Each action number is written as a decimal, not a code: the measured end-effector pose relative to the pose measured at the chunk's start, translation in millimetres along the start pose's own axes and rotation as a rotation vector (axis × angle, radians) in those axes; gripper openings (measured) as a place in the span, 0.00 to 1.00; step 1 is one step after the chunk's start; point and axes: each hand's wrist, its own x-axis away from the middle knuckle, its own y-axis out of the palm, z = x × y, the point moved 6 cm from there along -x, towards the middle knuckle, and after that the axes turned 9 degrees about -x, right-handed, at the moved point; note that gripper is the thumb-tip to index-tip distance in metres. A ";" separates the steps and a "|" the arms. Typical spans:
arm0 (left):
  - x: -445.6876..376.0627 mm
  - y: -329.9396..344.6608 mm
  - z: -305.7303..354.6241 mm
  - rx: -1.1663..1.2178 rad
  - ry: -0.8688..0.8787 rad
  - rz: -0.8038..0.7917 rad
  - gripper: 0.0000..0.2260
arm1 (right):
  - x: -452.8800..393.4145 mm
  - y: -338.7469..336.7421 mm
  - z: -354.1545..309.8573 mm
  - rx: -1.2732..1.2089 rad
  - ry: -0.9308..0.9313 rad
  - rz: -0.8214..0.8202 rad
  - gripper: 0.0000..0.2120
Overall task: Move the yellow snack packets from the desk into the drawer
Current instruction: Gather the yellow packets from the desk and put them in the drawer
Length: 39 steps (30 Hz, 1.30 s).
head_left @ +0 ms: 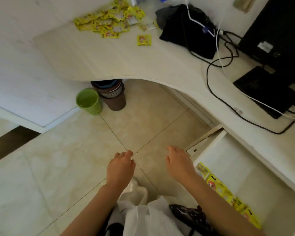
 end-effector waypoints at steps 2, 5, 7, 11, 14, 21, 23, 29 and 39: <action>-19.5 -11.8 -23.0 -0.009 -0.005 0.018 0.14 | -22.4 -2.9 -22.6 0.006 -0.013 0.015 0.15; -50.5 -30.5 -52.7 -0.028 -0.016 0.038 0.14 | -54.2 -6.5 -55.8 0.012 -0.046 0.028 0.13; -72.0 -41.5 -68.2 -0.032 -0.026 0.046 0.14 | -73.7 -11.7 -76.3 0.021 -0.067 0.042 0.14; -113.7 -61.3 -86.4 -0.033 -0.044 0.058 0.14 | -112.5 -26.6 -106.9 0.025 -0.100 0.092 0.14; -147.4 -74.4 -90.1 -0.042 -0.037 0.081 0.14 | -144.9 -39.5 -121.0 0.028 -0.107 0.106 0.14; -240.9 -101.1 -82.7 -0.038 -0.059 0.105 0.13 | -237.0 -80.9 -133.1 0.047 -0.100 0.106 0.14; -268.2 -109.7 -78.1 -0.031 -0.080 0.111 0.13 | -265.4 -96.5 -134.7 0.034 -0.106 0.100 0.14; -340.6 -135.3 -63.8 0.004 -0.120 0.102 0.13 | -341.7 -147.5 -147.1 0.033 -0.174 0.116 0.17; -459.6 -164.7 -71.7 -0.011 -0.120 0.077 0.13 | -452.2 -195.7 -166.6 0.012 -0.142 0.092 0.18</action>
